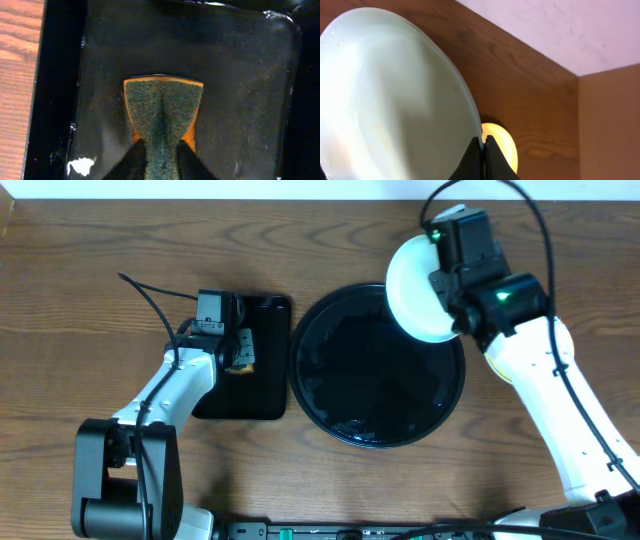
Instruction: Clean dirty plates on tray and stack at the side
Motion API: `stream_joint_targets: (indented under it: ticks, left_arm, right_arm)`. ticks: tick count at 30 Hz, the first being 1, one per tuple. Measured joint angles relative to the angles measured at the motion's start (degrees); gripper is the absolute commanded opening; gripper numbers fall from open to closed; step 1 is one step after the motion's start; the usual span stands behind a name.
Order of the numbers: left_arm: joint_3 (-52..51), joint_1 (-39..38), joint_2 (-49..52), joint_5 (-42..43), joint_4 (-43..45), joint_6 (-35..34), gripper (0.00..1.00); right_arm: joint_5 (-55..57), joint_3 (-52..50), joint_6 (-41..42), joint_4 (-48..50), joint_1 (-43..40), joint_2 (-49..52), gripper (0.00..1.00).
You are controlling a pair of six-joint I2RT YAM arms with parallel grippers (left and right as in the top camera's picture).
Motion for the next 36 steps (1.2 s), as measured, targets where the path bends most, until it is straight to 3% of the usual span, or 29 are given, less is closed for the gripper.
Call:
stream_joint_targets:
  ticks: [7,10,16,22,30,36]
  left_arm:
    - [0.00,0.00,-0.09,-0.24,-0.02,-0.02,0.43]
    - [0.00,0.00,-1.25,-0.48,-0.07,-0.15,0.55]
    - [0.00,0.00,-6.69,-0.68,-0.04,-0.11,0.57]
    - [0.00,0.00,-10.34,-0.68,-0.61,-0.15,0.58]
    - [0.00,0.00,-10.47,-0.68,-4.55,-0.15,0.58]
    - [0.00,0.00,-10.47,-0.68,-4.92,-0.17,0.59]
  right_arm:
    - [9.29,0.00,-0.59,2.93,3.23,0.00,0.01]
    - [13.25,0.00,0.28,3.45,3.32,0.00,0.01]
    - [14.62,0.00,5.90,3.19,2.27,0.00,0.01]
    - [3.54,0.00,14.05,0.48,-4.96,0.00,0.01]
    - [-16.46,0.00,21.75,-1.60,-22.25,0.00,0.01]
    - [-25.24,-0.94,25.31,-3.91,-34.07,0.17,0.01]
